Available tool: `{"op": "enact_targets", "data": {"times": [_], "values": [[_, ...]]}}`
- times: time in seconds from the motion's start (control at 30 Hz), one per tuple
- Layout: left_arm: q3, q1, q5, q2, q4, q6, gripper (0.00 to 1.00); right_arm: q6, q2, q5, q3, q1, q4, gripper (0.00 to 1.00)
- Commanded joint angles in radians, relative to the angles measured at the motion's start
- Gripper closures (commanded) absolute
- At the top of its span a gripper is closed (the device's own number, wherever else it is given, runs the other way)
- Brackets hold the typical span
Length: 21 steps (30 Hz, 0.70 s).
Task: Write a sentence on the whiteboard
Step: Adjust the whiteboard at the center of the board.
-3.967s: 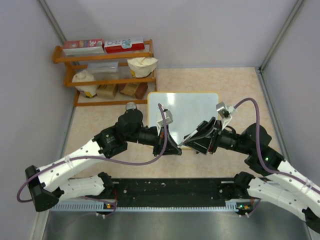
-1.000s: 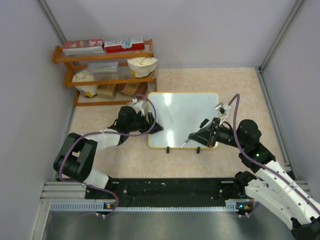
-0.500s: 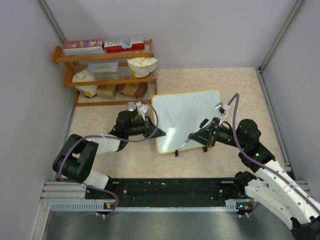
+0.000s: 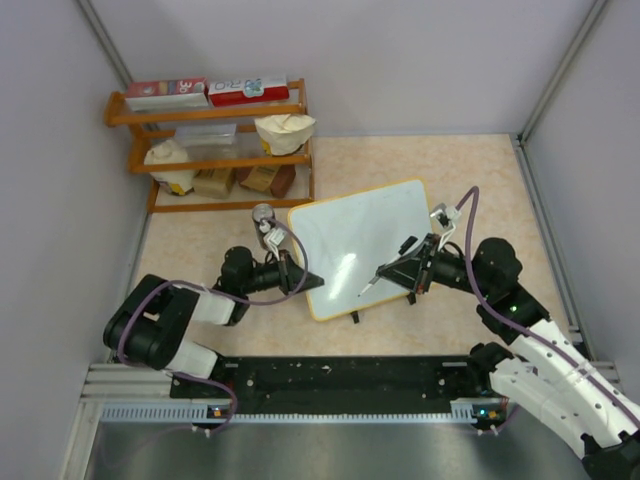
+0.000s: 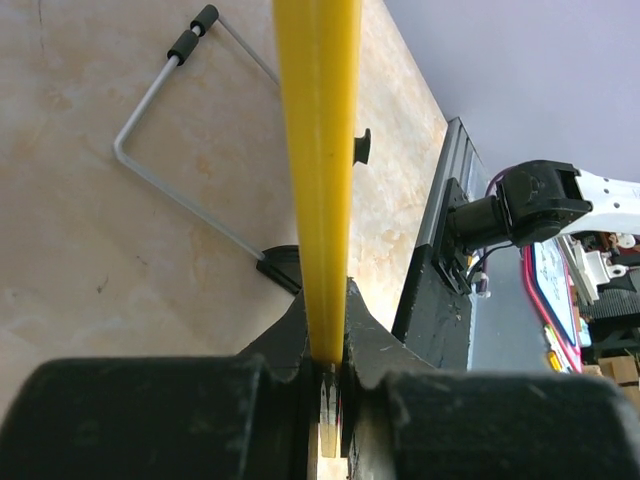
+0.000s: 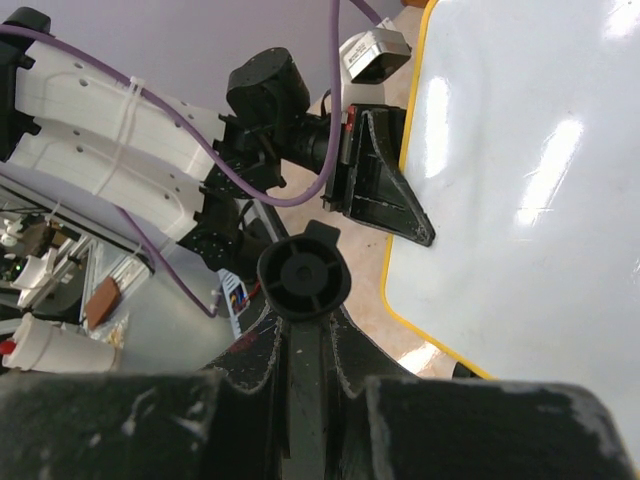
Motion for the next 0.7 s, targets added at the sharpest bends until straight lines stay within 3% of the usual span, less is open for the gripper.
{"op": "enact_targets", "data": {"times": [0.0,0.17,0.23,0.27,0.4,0.5,0.67], "values": [[-0.09,-0.009,-0.038,0.061,-0.054,0.055,1.0,-0.008,0.007,-0.004,0.028,-0.011,0.05,1.0],[-0.142,-0.015,-0.054,0.095,-0.005,0.049,0.97,-0.008,0.007,-0.004,0.03,-0.011,0.049,1.0],[-0.145,-0.015,-0.059,0.089,0.006,0.042,0.85,-0.008,0.009,0.002,0.028,-0.011,0.049,1.0],[-0.143,-0.015,-0.07,0.082,-0.002,0.044,0.69,-0.008,0.007,0.002,0.028,-0.011,0.05,1.0],[-0.14,-0.018,-0.082,0.046,-0.03,0.056,0.46,-0.005,0.009,0.001,0.031,-0.011,0.052,1.0],[-0.137,-0.018,-0.099,-0.002,-0.074,0.059,0.37,-0.005,0.009,0.001,0.034,-0.011,0.053,1.0],[-0.143,-0.021,-0.139,-0.164,-0.199,0.053,0.31,-0.005,0.01,0.002,0.037,-0.011,0.053,1.0]]}}
